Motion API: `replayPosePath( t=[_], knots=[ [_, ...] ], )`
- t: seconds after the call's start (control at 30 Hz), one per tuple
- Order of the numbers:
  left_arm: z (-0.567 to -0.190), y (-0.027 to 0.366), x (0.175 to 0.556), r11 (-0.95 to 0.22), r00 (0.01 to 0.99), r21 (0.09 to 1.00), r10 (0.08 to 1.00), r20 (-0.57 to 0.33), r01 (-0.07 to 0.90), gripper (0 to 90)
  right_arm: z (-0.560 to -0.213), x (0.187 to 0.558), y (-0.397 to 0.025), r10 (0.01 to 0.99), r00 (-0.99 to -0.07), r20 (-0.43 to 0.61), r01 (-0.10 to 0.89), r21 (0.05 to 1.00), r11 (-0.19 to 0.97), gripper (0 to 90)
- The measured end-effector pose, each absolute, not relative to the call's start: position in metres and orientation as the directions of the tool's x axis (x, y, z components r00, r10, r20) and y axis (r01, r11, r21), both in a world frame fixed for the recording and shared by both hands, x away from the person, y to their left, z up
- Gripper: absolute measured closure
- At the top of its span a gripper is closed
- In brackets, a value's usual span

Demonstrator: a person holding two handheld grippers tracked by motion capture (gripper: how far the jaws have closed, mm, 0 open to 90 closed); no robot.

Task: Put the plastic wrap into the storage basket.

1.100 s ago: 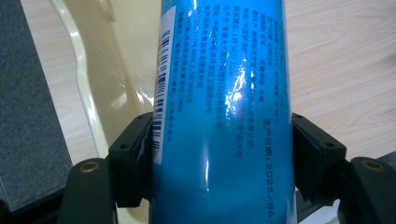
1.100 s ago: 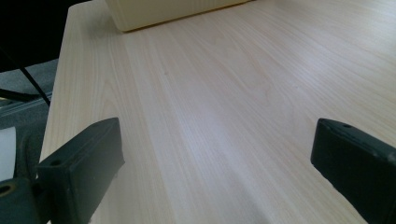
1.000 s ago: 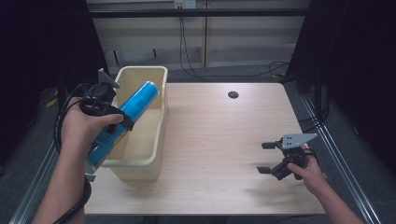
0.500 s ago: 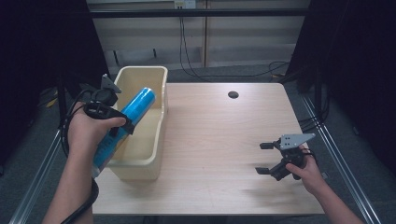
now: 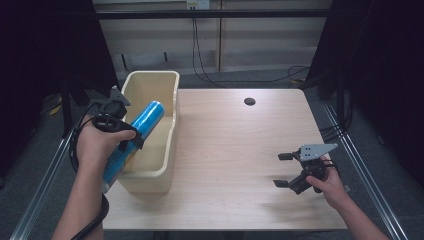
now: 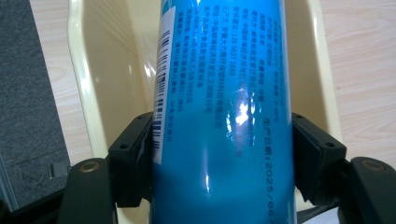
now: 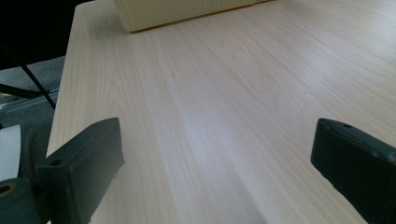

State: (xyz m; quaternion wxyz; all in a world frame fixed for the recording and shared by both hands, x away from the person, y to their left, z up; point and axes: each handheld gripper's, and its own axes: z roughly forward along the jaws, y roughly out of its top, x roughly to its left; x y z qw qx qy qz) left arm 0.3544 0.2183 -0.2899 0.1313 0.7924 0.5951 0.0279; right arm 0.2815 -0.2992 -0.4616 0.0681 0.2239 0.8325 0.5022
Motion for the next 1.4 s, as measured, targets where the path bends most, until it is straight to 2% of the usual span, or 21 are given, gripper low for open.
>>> replayPosePath(
  t=[0.4, 1.4],
  knots=[
    [-0.3, 0.215, 0.362, -0.247, 0.268, 0.189, 0.958, -0.098, 0.95, 32.2, -0.462, 0.281, -0.299, 0.437, -0.893, 0.111, 0.304, 0.864, 0.4, 2.2],
    [-0.319, 0.207, 0.373, -0.231, 0.244, 0.127, 0.964, -0.103, 0.965, 32.1, -0.464, 0.28, -0.301, 0.445, -0.889, 0.11, 0.307, 0.864, 0.4, 2.3]
  ],
)
